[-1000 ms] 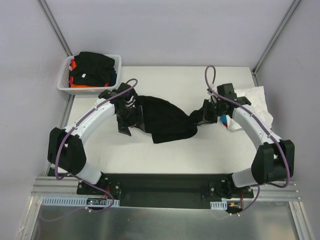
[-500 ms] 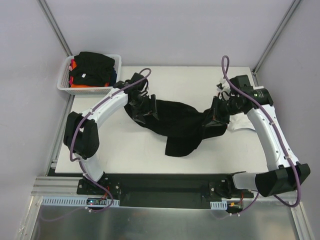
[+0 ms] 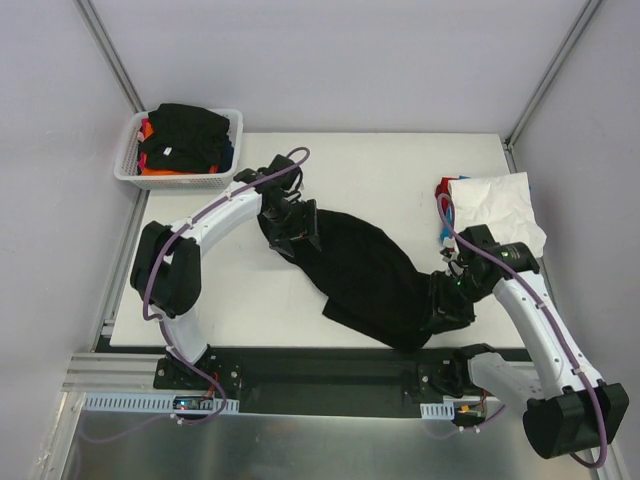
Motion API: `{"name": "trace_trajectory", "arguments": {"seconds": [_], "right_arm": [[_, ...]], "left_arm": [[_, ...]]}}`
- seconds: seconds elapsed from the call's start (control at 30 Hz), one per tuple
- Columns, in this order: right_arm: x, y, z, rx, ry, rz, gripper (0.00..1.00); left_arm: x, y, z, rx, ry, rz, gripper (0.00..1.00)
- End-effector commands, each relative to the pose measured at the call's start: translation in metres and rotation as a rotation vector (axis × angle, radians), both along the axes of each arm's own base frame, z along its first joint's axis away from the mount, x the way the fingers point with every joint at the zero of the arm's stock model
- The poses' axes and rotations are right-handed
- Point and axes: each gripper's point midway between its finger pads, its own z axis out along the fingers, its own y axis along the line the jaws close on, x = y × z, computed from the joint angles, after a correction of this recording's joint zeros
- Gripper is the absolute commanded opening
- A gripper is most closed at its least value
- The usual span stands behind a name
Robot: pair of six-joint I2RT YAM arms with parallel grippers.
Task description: Fold and stack the t-shirts
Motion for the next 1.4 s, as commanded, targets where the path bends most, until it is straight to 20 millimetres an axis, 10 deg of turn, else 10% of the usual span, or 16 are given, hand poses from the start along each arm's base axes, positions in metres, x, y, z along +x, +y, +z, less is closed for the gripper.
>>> {"name": "trace_trajectory", "arguments": {"seconds": [0.0, 0.2, 0.27, 0.3, 0.33, 0.77, 0.9, 1.2, 1.37], "right_arm": [[-0.045, -0.025, -0.002, -0.123, 0.156, 0.008, 0.53], [0.005, -0.018, 0.019, -0.114, -0.005, -0.026, 0.35], [0.027, -0.012, 0.016, -0.106, -0.02, -0.037, 0.21], [0.034, -0.009, 0.013, -0.101, -0.021, -0.035, 0.18], [0.047, -0.003, 0.011, -0.081, -0.047, -0.043, 0.16], [0.114, 0.029, -0.008, -0.037, -0.009, -0.008, 0.13], [0.114, 0.035, -0.013, -0.036, 0.017, -0.006, 0.14], [0.097, 0.048, -0.02, -0.052, 0.061, 0.027, 0.15], [0.093, 0.051, -0.03, -0.069, 0.091, 0.049, 0.13]], "left_arm": [[-0.001, -0.006, 0.007, -0.027, -0.002, -0.018, 0.72], [0.027, -0.025, 0.033, -0.081, -0.069, -0.007, 0.68], [0.034, -0.033, 0.032, -0.091, -0.066, -0.015, 0.45], [0.039, -0.04, 0.039, -0.113, -0.08, -0.027, 0.05], [0.039, -0.045, 0.037, -0.125, -0.064, -0.035, 0.0], [0.002, -0.048, -0.076, 0.058, 0.138, -0.161, 0.0], [0.033, -0.041, -0.083, 0.059, 0.13, -0.097, 0.0], [0.119, 0.047, -0.096, 0.158, 0.101, 0.197, 0.0], [0.128, 0.074, -0.097, 0.18, 0.102, 0.244, 0.0]]}}
